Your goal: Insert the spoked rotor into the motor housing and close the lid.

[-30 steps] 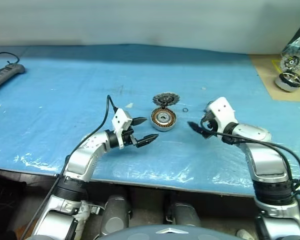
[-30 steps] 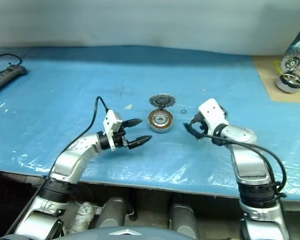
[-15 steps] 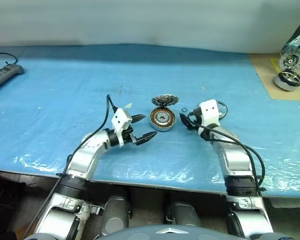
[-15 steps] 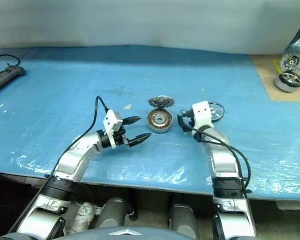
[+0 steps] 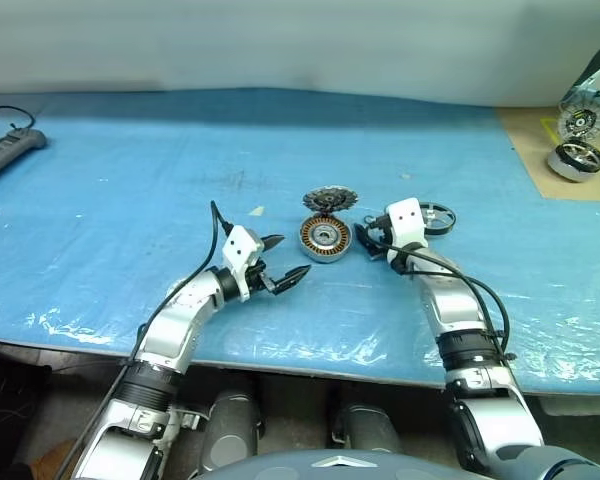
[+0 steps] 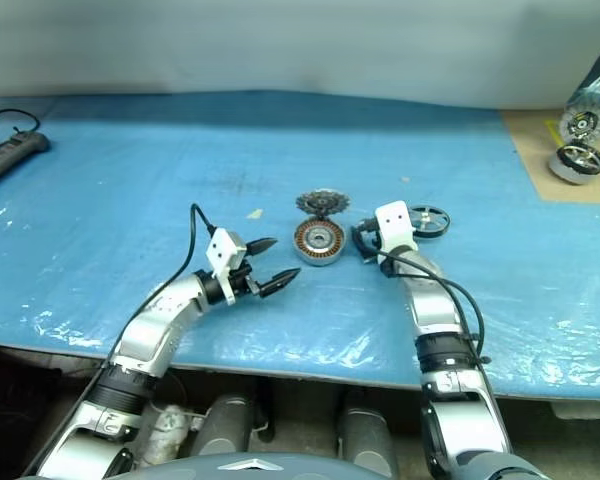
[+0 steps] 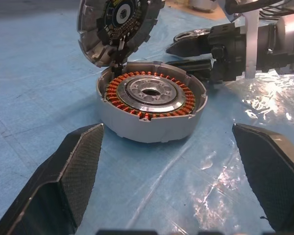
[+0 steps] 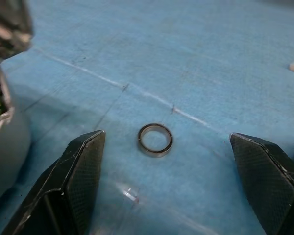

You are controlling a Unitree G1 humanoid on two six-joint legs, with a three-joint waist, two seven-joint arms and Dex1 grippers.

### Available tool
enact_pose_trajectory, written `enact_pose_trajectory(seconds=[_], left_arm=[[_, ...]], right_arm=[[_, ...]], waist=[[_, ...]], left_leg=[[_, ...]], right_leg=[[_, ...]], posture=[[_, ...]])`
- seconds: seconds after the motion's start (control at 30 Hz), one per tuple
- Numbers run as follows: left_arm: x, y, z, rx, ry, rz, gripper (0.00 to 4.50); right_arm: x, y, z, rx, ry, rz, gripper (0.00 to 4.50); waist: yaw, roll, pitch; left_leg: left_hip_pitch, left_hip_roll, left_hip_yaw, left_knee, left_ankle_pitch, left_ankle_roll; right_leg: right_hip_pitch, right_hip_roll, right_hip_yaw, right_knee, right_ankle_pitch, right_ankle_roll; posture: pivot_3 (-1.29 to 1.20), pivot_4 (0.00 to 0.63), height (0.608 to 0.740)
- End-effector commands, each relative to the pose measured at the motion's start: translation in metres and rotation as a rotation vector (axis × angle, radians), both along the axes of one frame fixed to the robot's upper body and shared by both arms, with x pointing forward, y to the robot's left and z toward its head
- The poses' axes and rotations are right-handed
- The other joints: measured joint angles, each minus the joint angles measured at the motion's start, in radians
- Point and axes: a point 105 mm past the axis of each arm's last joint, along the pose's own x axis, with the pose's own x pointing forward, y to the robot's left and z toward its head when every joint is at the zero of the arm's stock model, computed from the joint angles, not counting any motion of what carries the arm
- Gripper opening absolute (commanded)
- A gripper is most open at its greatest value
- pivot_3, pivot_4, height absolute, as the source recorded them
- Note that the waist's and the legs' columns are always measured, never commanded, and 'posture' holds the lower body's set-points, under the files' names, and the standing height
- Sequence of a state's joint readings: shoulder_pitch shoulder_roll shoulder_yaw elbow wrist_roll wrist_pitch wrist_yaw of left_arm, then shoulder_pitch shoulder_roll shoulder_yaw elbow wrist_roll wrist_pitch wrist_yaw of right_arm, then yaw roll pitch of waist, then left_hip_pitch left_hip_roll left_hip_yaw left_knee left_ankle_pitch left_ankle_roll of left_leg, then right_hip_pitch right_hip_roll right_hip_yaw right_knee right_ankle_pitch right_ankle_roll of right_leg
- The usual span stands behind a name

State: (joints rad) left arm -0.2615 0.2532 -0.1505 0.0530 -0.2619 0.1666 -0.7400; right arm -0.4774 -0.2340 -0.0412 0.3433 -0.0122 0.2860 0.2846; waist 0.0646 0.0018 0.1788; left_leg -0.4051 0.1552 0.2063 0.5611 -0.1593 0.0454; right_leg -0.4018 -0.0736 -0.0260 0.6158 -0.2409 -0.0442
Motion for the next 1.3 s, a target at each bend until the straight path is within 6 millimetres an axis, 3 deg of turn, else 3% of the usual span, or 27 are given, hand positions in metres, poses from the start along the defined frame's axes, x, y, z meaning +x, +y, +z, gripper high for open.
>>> enact_pose_trajectory(seconds=[0.03,0.2,0.5,0.63,0.9,1.1,1.3], left_arm=[[-0.003,0.004,0.014,-0.008,-0.042,0.029,4.50],[-0.016,0.005,0.025,-0.039,-0.004,0.027,4.50],[-0.019,0.002,0.030,-0.059,0.051,0.077,4.50],[-0.016,0.004,0.027,-0.028,0.046,0.073,4.50],[-0.016,0.004,0.023,0.002,0.040,0.061,4.50],[-0.018,0.001,0.024,-0.002,0.034,0.050,4.50],[-0.020,0.000,0.024,-0.002,0.034,0.045,4.50]], right_arm=[[-0.001,0.007,-0.005,0.020,0.003,0.024,4.32],[-0.003,0.017,-0.009,0.035,0.017,0.048,4.32],[-0.006,0.025,-0.012,0.033,0.020,0.066,4.32],[-0.006,0.021,-0.016,0.035,0.036,0.049,3.42],[-0.012,0.019,-0.023,0.017,0.058,0.052,0.56],[-0.014,0.008,-0.018,-0.008,0.054,0.036,0.56],[-0.020,-0.017,0.009,-0.025,-0.011,0.028,0.56]], waist=[[0.000,0.000,0.000],[-0.003,0.000,0.000],[-0.004,0.000,0.000],[-0.005,0.000,0.000],[0.002,0.000,0.000],[0.006,0.000,0.000],[0.006,0.000,0.000]], left_leg=[[0.000,0.000,0.000,0.000,0.000,0.000],[0.000,0.000,0.000,0.000,0.000,0.000],[0.001,0.000,0.000,0.000,0.000,0.000],[0.001,0.000,0.000,0.000,0.000,0.000],[0.001,0.000,0.000,0.001,0.000,0.000],[0.001,0.000,0.000,0.000,0.000,0.000],[0.000,-0.001,0.000,0.000,0.000,0.000]], right_leg=[[0.000,0.000,0.000,0.000,0.000,0.000],[0.000,0.000,0.000,0.000,0.000,0.000],[0.001,0.000,0.000,0.000,0.000,0.000],[0.001,0.000,0.000,0.000,0.000,0.000],[0.002,0.000,0.000,0.000,0.000,0.000],[0.001,0.000,0.000,0.000,0.000,0.000],[0.002,0.000,0.000,-0.002,0.000,0.000]], posture=[[0.00,0.150,0.740],[0.00,0.150,0.740],[0.00,0.150,0.740],[0.00,0.150,0.740],[0.00,0.150,0.740],[0.00,0.150,0.740],[0.00,0.150,0.740]])
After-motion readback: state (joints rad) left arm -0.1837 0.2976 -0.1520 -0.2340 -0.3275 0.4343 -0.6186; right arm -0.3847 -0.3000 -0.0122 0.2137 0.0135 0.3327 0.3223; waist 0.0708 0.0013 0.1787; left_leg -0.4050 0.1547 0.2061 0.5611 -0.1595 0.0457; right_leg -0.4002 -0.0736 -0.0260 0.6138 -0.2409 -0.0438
